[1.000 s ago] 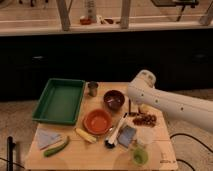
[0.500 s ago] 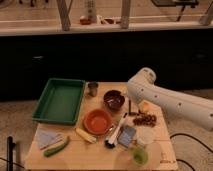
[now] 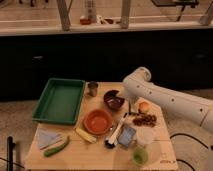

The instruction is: Stack bowls into tray

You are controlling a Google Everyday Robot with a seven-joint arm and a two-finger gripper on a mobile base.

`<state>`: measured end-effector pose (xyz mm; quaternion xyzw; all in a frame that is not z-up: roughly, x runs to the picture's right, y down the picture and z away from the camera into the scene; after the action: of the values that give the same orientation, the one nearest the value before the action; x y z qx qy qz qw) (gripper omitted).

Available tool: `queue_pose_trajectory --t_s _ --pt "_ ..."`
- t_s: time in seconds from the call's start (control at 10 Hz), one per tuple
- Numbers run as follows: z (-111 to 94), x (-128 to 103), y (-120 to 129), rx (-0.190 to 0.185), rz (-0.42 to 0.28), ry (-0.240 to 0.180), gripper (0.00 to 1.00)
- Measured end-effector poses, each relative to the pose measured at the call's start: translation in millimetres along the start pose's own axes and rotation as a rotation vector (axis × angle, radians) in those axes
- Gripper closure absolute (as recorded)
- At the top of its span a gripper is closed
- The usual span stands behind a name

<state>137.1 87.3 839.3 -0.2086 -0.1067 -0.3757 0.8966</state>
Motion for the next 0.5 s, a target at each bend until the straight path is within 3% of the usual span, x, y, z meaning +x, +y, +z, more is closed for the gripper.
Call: queue_pose_trajectory --t_s 0.3,0.5 --pt "15 -2 -6 -0.028 0.025 -0.019 0.22" --pt "24 -2 -6 -0.045 0.039 -0.034 0.39"
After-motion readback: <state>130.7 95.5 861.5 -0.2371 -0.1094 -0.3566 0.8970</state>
